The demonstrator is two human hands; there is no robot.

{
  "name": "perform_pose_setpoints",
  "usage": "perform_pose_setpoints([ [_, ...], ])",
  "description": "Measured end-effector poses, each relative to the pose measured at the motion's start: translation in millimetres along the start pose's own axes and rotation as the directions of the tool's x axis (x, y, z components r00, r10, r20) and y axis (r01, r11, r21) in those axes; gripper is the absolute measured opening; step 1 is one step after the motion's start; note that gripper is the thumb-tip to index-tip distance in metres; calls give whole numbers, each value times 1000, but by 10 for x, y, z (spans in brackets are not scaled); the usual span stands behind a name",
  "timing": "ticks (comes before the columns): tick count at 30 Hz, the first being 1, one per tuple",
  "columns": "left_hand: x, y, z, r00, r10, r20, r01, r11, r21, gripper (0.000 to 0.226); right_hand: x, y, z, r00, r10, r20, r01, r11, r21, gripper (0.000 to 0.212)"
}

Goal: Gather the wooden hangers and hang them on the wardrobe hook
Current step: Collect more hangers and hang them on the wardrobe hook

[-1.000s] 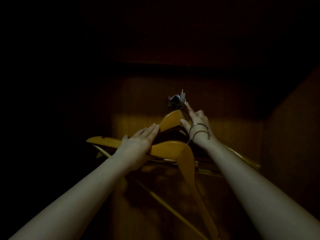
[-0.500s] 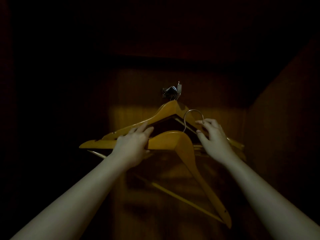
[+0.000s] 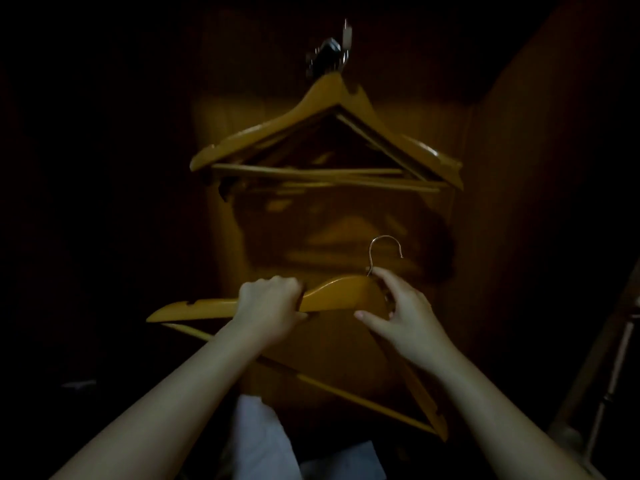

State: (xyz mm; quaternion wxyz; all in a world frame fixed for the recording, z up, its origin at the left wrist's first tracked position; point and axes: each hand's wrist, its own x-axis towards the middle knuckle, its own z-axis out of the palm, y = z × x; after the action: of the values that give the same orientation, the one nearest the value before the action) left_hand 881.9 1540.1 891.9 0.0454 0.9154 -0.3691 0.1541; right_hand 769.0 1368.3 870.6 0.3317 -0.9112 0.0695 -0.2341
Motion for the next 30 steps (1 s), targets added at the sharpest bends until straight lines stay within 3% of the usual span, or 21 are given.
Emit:
perform_pose_setpoints([
  [4, -298, 47, 317, 976, 21, 217, 8, 991, -132, 27, -271, 203, 150, 998, 40, 56, -40, 999, -4, 60],
  [8, -564, 36, 518, 873, 158, 461, 78, 888, -453, 24, -437, 385, 236, 980, 99, 175, -126, 981, 150, 49],
  [13, -883, 105, 732, 830, 221, 512, 203, 736, -646, 7, -590, 647, 250, 956, 79, 282, -165, 940, 298, 43],
  [17, -1112, 171, 823, 800, 170, 575, 348, 649, -676, 40, -683, 903, 89, 938, 138, 319, -242, 917, 316, 42],
  [19, -1170, 264, 873, 803, 133, 581, 388, 622, -680, 38, -738, 1047, 39, 914, 185, 360, -312, 888, 337, 43],
  [22, -1178, 505, 982, 805, 67, 589, 403, 667, -627, 32, -828, 1239, 69, 880, 271, 391, -411, 846, 339, 46],
  [24, -1188, 722, 1083, 800, 11, 600, 419, 706, -571, 32, -905, 1367, 139, 876, 370, 310, -452, 853, 261, 46],
  [27, -1216, 1098, 1212, 831, -63, 552, 337, 847, -411, 36, -1069, 1503, 235, 839, 477, 262, -527, 831, 178, 56],
  [28, -1221, 1221, 1237, 840, -87, 535, 317, 879, -355, 35, -1127, 1514, 269, 810, 498, 308, -574, 780, 249, 60],
  [30, -1213, 1434, 1264, 850, -119, 513, 298, 912, -282, 32, -1207, 1463, 326, 732, 532, 426, -681, 575, 453, 72],
])
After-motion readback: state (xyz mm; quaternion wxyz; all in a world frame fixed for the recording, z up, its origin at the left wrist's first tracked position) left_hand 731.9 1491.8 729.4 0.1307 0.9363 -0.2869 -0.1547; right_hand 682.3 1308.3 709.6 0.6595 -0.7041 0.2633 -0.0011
